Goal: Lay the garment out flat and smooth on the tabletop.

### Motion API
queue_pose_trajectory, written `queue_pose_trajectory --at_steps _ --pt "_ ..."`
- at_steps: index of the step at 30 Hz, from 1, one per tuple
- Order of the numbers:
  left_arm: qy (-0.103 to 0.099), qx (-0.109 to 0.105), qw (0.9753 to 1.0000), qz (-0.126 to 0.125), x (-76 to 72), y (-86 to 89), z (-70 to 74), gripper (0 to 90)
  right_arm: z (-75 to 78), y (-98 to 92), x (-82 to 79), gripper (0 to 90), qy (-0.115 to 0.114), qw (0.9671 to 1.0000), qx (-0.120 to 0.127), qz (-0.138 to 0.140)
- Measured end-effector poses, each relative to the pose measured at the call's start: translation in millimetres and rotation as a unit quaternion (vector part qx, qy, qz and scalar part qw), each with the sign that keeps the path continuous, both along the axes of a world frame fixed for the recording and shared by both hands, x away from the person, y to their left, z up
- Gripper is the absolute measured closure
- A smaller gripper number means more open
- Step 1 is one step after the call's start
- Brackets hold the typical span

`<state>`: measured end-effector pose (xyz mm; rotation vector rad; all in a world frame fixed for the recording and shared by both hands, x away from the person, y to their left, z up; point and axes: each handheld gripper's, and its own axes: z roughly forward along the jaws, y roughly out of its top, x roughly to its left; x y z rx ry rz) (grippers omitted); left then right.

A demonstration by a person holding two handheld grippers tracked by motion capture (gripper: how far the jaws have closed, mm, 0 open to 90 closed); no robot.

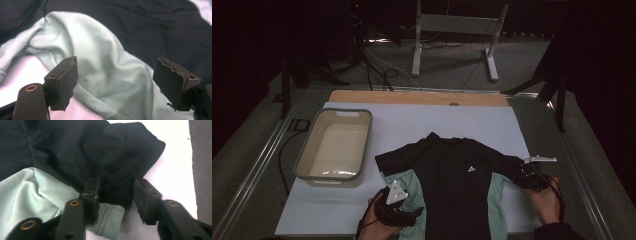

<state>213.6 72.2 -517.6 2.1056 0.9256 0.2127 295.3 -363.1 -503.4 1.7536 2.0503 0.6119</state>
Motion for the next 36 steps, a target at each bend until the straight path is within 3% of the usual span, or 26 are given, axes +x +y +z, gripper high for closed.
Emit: queue_pose_trajectory --at_steps 3,8,10,15,20,24,30,33,36 --pt "0.004 0.01 0.9999 -0.007 -0.9 -1.7 -2.2 30.3 2.2 3.3 0.8 83.1 0.008 0.9999 -0.005 0.013" --pt "-0.008 0.037 0.999 -0.023 -4.6 -5.4 -3.9 56.2 3.6 3.0 2.0 85.4 -0.004 0.9995 -0.024 0.021" --pt "-0.007 0.036 0.999 -0.027 -5.0 -7.3 -3.6 68.1 4.7 0.2 2.5 85.4 -0.011 0.9996 -0.022 0.015" --pt "-0.006 0.035 0.9989 -0.031 -7.0 -15.0 -2.8 80.3 4.6 -9.0 4.0 85.4 -0.025 0.9995 -0.02 0.001" --pt "0.002 0.018 0.9991 -0.038 -7.8 -25.1 -4.1 80.5 2.8 -17.5 3.6 85.5 -0.028 0.9992 -0.027 -0.013" --pt "0.003 0.015 0.9982 -0.059 -12.7 -31.6 -4.0 80.8 1.3 -22.4 0.6 85.4 -0.024 0.999 -0.033 -0.016" --pt "0.005 -0.01 0.9981 -0.061 -11.7 -25.2 -1.1 73.8 0.6 -23.9 -11.0 83.3 -0.021 0.9992 -0.031 -0.017" --pt "-0.004 -0.024 0.9984 -0.051 -9.4 -20.1 3.5 65.9 3.1 -23.0 -16.3 67.6 -0.028 0.9989 -0.031 -0.019" --pt "-0.013 -0.035 0.9988 -0.032 -5.2 -12.7 9.5 56.8 9.9 -22.1 -23.4 50.7 -0.045 0.9988 -0.015 -0.014"
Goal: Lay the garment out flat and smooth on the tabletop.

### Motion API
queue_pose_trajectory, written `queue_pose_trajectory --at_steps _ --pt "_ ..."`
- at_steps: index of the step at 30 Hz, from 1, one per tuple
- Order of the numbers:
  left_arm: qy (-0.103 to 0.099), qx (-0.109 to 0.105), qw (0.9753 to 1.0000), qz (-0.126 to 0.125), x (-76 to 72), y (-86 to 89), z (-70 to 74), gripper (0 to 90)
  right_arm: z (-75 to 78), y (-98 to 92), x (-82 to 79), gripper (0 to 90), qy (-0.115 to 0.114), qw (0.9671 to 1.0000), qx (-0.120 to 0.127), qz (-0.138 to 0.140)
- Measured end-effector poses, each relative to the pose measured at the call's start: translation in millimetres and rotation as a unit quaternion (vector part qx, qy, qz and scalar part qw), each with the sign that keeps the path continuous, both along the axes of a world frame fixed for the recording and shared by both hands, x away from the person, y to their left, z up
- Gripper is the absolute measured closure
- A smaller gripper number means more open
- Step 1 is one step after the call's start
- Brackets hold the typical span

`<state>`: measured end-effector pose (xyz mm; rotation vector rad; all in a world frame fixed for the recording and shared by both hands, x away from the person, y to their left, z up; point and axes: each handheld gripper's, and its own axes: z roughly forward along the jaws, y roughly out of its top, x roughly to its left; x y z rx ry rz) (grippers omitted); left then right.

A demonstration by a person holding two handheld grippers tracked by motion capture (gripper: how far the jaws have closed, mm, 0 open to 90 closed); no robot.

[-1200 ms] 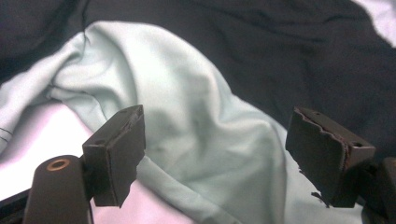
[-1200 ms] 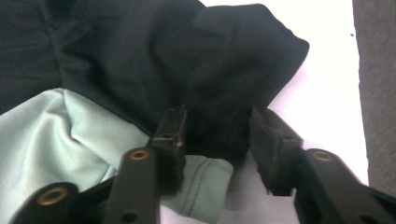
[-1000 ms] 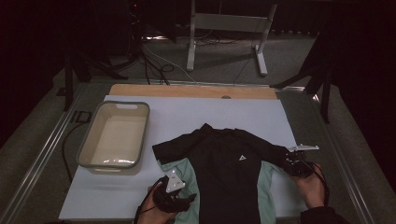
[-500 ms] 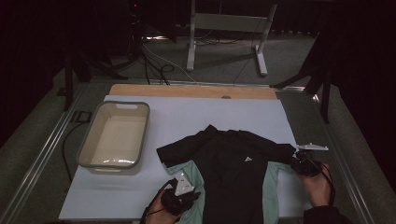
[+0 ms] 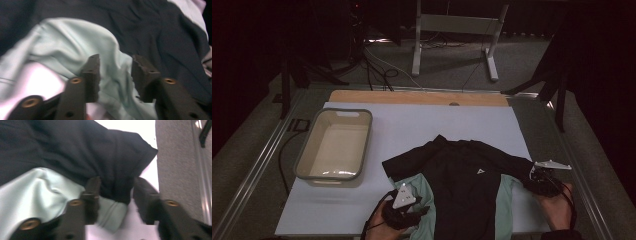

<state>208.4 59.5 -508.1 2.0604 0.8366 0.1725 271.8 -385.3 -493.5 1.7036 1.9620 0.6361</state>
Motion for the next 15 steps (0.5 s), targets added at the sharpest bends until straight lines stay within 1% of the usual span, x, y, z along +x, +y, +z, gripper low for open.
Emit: queue_pose_trajectory --at_steps 2,5,8,10,13,15 --pt "-0.004 -0.006 0.9999 0.012 3.3 5.0 3.7 53.5 5.2 1.3 -5.4 41.9 -0.013 0.9998 0.015 0.004" --pt "-0.011 -0.017 0.9993 0.033 6.9 11.8 9.6 42.0 10.9 3.7 -12.5 32.8 -0.03 0.9991 0.029 0.007" --pt "-0.019 -0.025 0.9982 0.051 11.2 17.2 15.6 31.8 14.1 6.4 -18.5 24.2 -0.042 0.9977 0.053 0.014" --pt "-0.025 -0.025 0.9976 0.06 13.9 19.5 18.7 25.5 14.7 9.6 -22.3 20.9 -0.046 0.9968 0.061 0.024" --pt "-0.035 -0.03 0.9962 0.074 18.1 22.8 23.4 17.4 15.5 13.3 -26.8 17.3 -0.052 0.9959 0.068 0.031" --pt "-0.038 -0.035 0.9953 0.082 20.9 25.3 26.0 13.9 16.3 15.4 -29.9 15.6 -0.056 0.9951 0.072 0.039"
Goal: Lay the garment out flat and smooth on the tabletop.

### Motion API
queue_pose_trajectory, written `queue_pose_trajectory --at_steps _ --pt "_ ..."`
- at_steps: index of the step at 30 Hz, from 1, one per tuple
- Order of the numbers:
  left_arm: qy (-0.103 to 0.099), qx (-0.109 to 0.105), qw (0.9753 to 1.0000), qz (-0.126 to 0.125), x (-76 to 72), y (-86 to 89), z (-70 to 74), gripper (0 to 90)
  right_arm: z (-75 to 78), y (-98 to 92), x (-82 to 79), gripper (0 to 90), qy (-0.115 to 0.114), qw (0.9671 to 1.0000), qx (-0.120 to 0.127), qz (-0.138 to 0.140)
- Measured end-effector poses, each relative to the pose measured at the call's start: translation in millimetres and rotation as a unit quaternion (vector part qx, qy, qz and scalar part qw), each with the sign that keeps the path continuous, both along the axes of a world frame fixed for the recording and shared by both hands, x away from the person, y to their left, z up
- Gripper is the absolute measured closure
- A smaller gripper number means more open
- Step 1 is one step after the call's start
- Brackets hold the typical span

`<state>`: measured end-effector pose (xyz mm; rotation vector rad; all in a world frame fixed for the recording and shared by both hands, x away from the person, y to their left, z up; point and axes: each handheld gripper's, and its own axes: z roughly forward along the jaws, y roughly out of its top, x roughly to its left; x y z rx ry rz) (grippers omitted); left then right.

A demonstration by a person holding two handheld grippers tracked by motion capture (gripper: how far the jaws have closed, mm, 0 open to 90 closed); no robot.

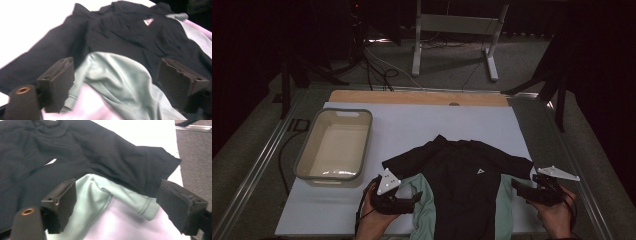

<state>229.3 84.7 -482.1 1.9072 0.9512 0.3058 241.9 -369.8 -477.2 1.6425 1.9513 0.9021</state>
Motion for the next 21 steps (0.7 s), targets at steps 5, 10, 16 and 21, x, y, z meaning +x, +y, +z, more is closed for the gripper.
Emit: queue_pose_trajectory --at_steps 5,10,16,21 --pt "-0.001 -0.019 0.9998 0.01 8.4 6.5 4.1 3.8 2.0 3.6 -8.0 14.3 -0.013 0.9997 0.016 0.016" --pt "-0.009 -0.037 0.9992 0.009 15.6 11.3 7.6 0.2 3.0 3.8 -11.6 13.7 -0.024 0.9992 0.024 0.02" --pt "-0.021 -0.04 0.9989 0.012 22.3 13.1 9.1 0.1 2.4 9.8 -14.1 13.7 -0.037 0.9988 0.017 0.026" --pt "-0.036 -0.033 0.9986 0.016 26.5 14.5 11.3 0.1 4.5 19.6 -15.9 13.7 -0.045 0.998 0.014 0.041"
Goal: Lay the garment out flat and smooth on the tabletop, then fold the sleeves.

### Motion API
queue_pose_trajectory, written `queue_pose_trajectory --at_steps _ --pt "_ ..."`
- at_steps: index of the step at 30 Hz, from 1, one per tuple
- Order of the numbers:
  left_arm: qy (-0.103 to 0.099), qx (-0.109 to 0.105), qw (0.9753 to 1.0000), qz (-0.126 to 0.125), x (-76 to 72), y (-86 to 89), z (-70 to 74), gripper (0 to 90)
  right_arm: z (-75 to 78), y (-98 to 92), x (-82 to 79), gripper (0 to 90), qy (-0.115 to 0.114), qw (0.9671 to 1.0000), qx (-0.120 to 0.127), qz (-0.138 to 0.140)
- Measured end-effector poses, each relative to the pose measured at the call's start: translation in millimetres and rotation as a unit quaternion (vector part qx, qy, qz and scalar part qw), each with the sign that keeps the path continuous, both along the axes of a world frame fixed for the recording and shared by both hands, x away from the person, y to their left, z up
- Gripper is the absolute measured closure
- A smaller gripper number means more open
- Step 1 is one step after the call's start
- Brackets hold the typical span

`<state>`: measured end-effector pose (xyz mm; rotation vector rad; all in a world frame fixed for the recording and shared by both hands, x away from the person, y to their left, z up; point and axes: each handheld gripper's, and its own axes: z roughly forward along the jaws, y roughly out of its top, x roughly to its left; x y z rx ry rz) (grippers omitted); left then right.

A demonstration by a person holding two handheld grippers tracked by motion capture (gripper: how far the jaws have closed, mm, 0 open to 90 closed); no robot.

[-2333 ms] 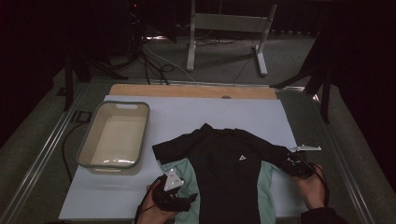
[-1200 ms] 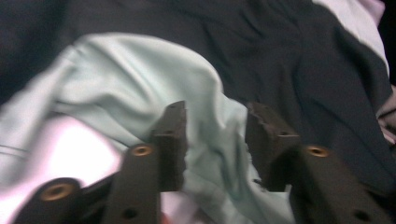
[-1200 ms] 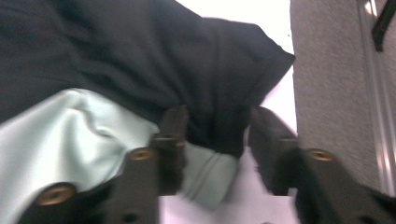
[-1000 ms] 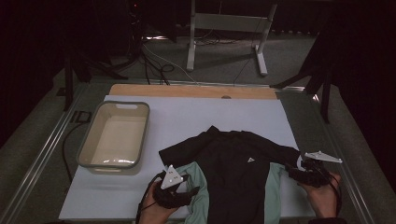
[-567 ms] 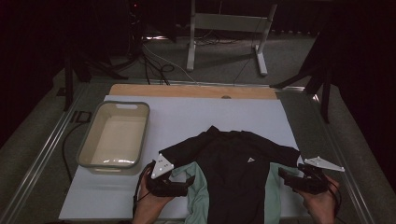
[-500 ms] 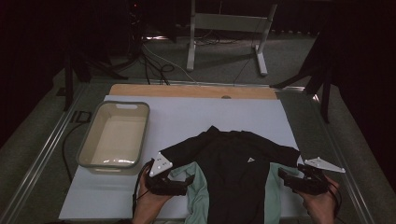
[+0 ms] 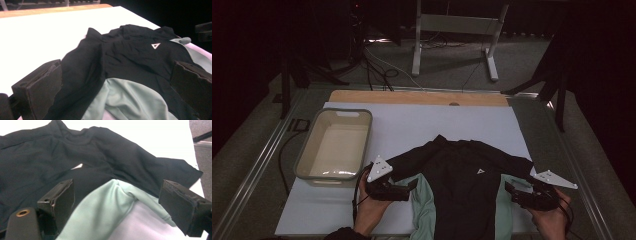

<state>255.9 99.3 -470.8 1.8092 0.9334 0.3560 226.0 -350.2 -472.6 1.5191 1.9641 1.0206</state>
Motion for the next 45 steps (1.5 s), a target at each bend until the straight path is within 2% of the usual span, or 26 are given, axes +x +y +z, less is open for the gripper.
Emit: queue_pose_trajectory --at_steps 3,11,15,25,30,35,45 --pt "-0.009 0.008 0.9999 0.005 4.2 1.2 1.5 0.1 1.7 3.3 -1.8 13.6 -0.005 1.0 -0.001 0.006" --pt "-0.033 0.011 0.9994 0.006 17.1 0.1 6.1 0.1 4.4 10.2 -6.2 13.8 -0.015 0.9998 0.006 0.015" --pt "-0.041 0.012 0.9991 0.008 22.1 -3.6 8.9 0.1 3.6 18.3 -7.0 13.7 -0.016 0.9994 -0.002 0.03" --pt "-0.042 0.013 0.999 0.001 36.2 -12.5 10.4 0.1 5.9 26.3 -14.0 13.8 -0.032 0.9984 0.003 0.047" --pt "-0.044 0.028 0.9986 0.002 45.7 -15.3 10.5 0.1 5.9 30.5 -15.3 13.7 -0.039 0.9976 -0.005 0.057" --pt "-0.045 0.039 0.9982 0.007 55.8 -17.7 10.9 0.1 5.4 29.1 -15.3 13.8 -0.04 0.9976 -0.004 0.056" --pt "-0.038 0.047 0.9981 0.013 66.6 -19.9 6.1 0.1 5.8 28.4 -15.5 13.8 -0.044 0.9975 -0.001 0.055"
